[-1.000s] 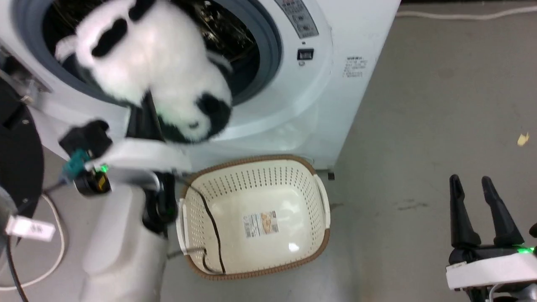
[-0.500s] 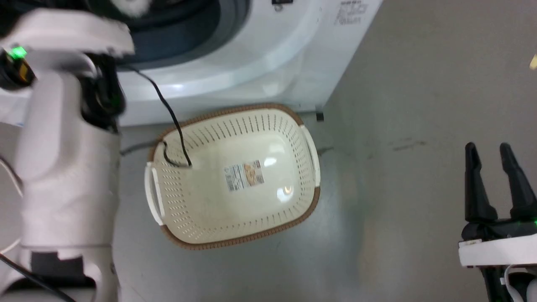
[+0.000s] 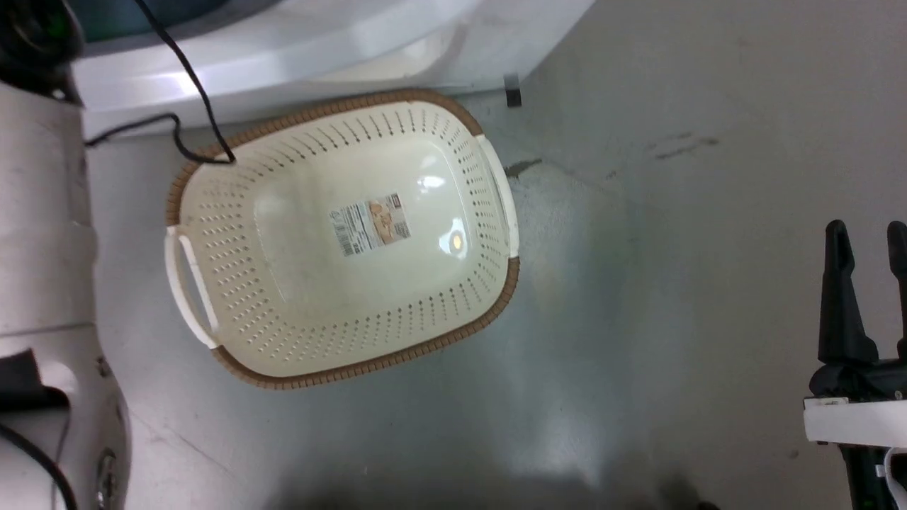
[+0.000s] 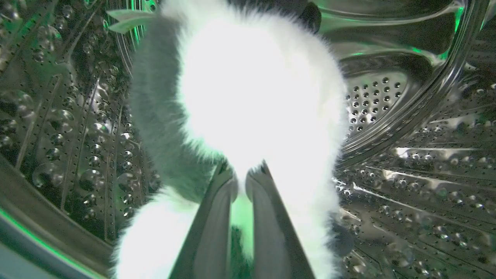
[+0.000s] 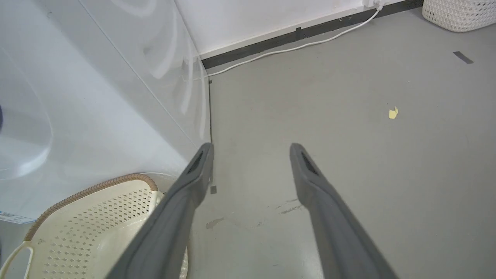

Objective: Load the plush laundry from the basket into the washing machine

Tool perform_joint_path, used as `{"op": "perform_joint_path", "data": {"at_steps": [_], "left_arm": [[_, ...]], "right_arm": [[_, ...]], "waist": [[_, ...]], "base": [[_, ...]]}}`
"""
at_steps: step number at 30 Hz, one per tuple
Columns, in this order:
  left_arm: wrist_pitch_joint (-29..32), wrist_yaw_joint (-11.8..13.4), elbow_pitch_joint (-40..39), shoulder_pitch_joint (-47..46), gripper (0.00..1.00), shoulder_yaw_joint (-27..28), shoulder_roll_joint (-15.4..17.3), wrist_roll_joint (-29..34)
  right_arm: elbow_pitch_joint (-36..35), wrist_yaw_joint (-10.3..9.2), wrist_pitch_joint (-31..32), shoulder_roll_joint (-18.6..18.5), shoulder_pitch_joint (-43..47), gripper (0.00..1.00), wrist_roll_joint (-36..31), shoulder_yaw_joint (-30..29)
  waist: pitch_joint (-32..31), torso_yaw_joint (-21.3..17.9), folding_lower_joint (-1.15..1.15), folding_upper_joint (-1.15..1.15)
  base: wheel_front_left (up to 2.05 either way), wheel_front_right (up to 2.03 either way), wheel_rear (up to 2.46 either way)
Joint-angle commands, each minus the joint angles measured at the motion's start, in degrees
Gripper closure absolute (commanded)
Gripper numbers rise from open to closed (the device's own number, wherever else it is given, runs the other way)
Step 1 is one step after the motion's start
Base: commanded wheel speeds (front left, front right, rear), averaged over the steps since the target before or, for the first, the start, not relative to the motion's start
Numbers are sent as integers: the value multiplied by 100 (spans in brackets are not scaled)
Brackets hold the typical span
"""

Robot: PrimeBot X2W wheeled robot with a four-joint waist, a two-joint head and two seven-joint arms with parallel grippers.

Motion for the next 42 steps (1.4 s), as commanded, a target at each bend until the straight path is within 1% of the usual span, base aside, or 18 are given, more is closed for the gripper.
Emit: {"op": "perform_joint_path", "data": {"at_steps": [1, 5, 10, 12, 13, 18, 29, 37, 42], "left_arm": [[-18, 23, -46, -158, 100, 22, 58, 31], [37, 101, -55, -345, 100, 53, 103, 12], [134, 276, 33, -480, 100, 142, 90, -68], [128, 288, 63, -514, 52, 156, 91, -92], [99, 265, 127, -545, 0, 173, 88, -132], [33, 171, 297, -541, 0, 167, 67, -182], [-76, -217, 757, -451, 0, -231, -116, -37], [-152, -391, 972, 33, 0, -424, -301, 158], [-160, -484, 843, 448, 0, -492, -439, 373]], "right_arm": [[-47, -4, -40, -15, -6, 0, 48, -16], [-128, -4, -52, -17, 55, 0, 70, -38], [-202, -4, -48, -48, 77, 0, 88, -97], [-229, -4, -42, -52, 78, 0, 87, -119], [-251, -4, -28, -51, 79, 0, 80, -134], [-259, -4, 0, -55, 73, 0, 63, -150], [-291, -4, 94, -115, 25, 0, -9, -146], [-210, -4, 175, -122, -33, 0, -47, -98], [-131, -4, 231, -99, -1, 0, -77, -67]], "waist": [[159, -54, -1, 0], [320, -47, -1, 0], [422, -19, -1, 0], [447, -3, -1, 0], [465, 23, -1, 0], [426, 65, -1, 0], [5, 289, -1, 0], [-515, 448, -1, 0], [-855, 560, -1, 0]], "base": [[0, 0, 0], [0, 0, 0], [0, 0, 0], [0, 0, 0], [0, 0, 0], [0, 0, 0], [0, 0, 0], [0, 0, 0], [0, 0, 0]]}}
